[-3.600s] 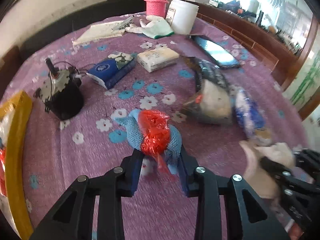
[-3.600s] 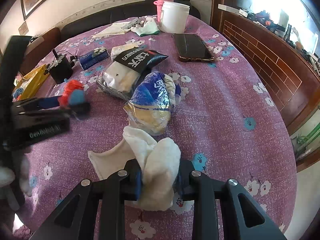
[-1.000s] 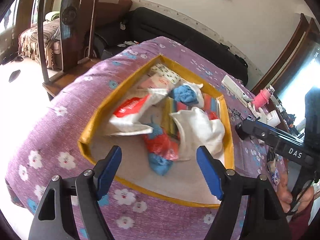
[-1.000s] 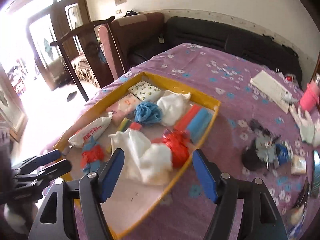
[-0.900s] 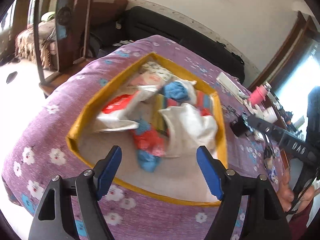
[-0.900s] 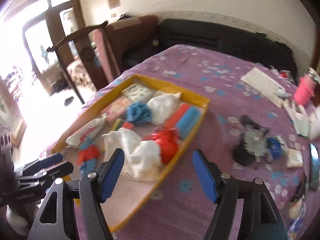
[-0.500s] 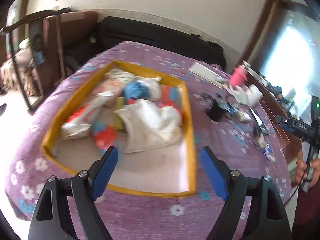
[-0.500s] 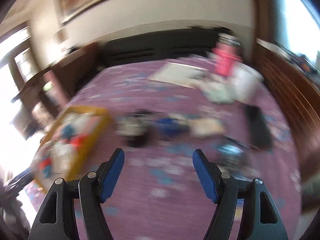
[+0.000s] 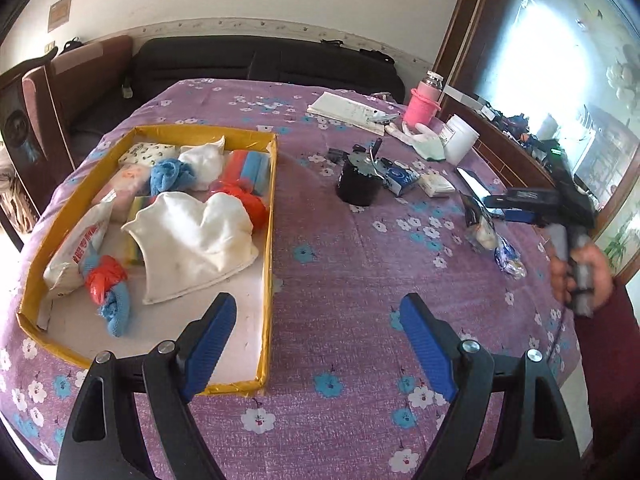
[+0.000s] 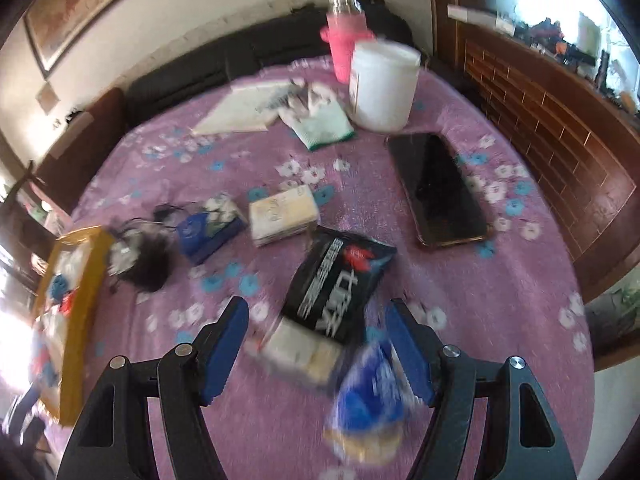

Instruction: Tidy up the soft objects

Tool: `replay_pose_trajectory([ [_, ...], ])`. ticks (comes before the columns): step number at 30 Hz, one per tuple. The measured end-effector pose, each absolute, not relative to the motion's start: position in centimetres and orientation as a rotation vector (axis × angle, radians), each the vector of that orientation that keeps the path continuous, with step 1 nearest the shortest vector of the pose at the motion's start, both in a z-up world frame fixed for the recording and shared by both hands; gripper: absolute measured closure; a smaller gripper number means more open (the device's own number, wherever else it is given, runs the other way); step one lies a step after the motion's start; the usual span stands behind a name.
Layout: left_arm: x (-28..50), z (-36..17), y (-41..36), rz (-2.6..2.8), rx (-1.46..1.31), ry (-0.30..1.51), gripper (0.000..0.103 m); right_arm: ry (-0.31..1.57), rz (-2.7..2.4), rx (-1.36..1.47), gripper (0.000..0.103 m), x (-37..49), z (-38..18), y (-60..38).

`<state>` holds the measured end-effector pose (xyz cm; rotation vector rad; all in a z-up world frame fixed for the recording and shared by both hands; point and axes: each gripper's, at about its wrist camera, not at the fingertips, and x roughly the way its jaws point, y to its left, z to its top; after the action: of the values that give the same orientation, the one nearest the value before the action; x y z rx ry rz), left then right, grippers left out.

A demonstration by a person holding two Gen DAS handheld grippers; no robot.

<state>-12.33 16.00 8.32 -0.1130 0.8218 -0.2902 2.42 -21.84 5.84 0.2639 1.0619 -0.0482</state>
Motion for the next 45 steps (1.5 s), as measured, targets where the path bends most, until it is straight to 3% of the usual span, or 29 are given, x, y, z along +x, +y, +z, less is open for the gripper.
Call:
replay_pose_trajectory([
  [3, -12.4, 8.4, 16.2, -0.275, -0.107, 0.823, 0.020, 1.099, -0.064, 0.262, 0.029, 4.5, 3.9, -21.7],
  [6, -11.9, 8.3, 16.8, -0.261, -0.119, 0.834, 0.020, 1.125, -0.054, 0.218, 0.056, 5.2, 3.0, -20.5],
  [7, -11.8, 8.2, 16.8, -0.260, -0.125, 0.838, 0.020, 1.131, -0.037, 0.218, 0.061, 5.2, 2.9, -20.2],
  [11, -11.4, 8.0, 16.4, -0.273, -0.126, 0.847, 0.020, 1.167, 0.055, 0.205, 0.062, 3.9, 3.0, -17.9],
  [17, -11.5, 7.8, 14.5, -0.308, -0.097, 0.864, 0.020, 1.230, 0.286, 0.198, 0.060, -0.5, 3.6, -12.1],
  [21, -11.9, 7.9, 13.7, -0.318, -0.071, 0.868, 0.020, 1.157, 0.352, 0.156, 0.057, -3.0, 5.5, -11.0],
  [23, -12.0, 8.1, 13.6, -0.321, -0.062, 0.870, 0.020, 1.078, 0.323, 0.150, 0.052, -4.2, 7.1, -12.5],
  [25, -12.2, 8.2, 13.4, -0.328, -0.054, 0.870, 0.020, 1.001, 0.254, 0.182, 0.036, -5.2, 8.7, -15.4],
  [27, -12.1, 8.1, 13.2, -0.331, -0.051, 0.873, 0.020, 0.945, 0.191, 0.228, 0.030, -6.3, 9.8, -18.9],
  [33, -11.6, 7.4, 10.7, -0.382, -0.058, 0.902, 0.020, 0.964, 0.003, 0.308, 0.027, -7.4, 9.2, -26.4],
  [45, -11.4, 7.2, 6.4, -0.388, 0.012, 0.939, 0.020, 1.070, -0.051, 0.355, 0.029, -4.5, 2.7, -25.9],
])
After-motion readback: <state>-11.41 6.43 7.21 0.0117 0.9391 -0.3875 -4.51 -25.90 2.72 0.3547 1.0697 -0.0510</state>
